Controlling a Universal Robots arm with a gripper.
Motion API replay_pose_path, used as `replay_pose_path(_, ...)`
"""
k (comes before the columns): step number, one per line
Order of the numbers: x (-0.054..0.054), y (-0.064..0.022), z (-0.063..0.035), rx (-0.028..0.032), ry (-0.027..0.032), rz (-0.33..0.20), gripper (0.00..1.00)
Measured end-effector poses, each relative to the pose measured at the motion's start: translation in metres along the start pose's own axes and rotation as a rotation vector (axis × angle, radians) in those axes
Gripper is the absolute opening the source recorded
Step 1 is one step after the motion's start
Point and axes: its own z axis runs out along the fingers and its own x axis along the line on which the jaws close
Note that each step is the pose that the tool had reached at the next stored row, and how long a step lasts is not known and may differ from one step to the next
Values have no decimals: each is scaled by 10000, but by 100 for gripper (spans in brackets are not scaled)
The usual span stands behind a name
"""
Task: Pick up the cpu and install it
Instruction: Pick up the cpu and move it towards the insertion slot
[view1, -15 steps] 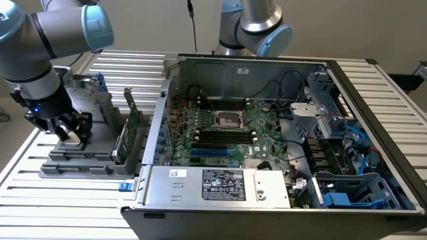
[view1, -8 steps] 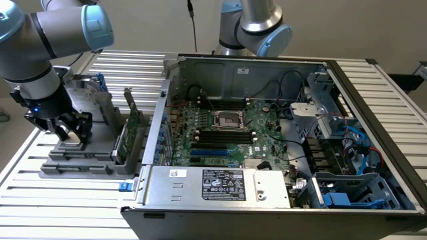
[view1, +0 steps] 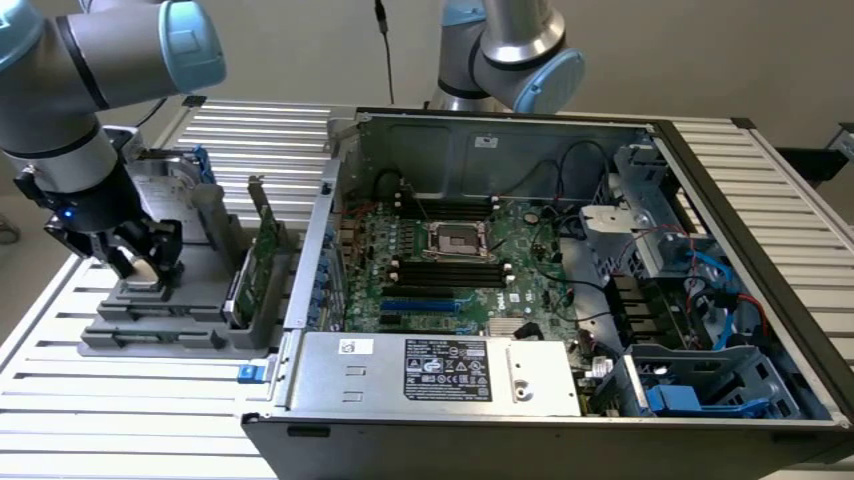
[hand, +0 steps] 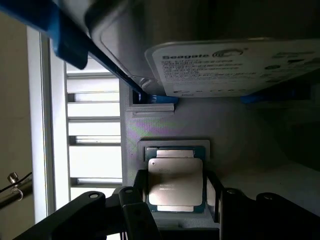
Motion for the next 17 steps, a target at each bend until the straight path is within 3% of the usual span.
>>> replay_pose_path(8, 18, 16, -304, -47, 1, -2, 55)
replay_pose_path(17, 12, 37, -715, -48, 3, -3, 55)
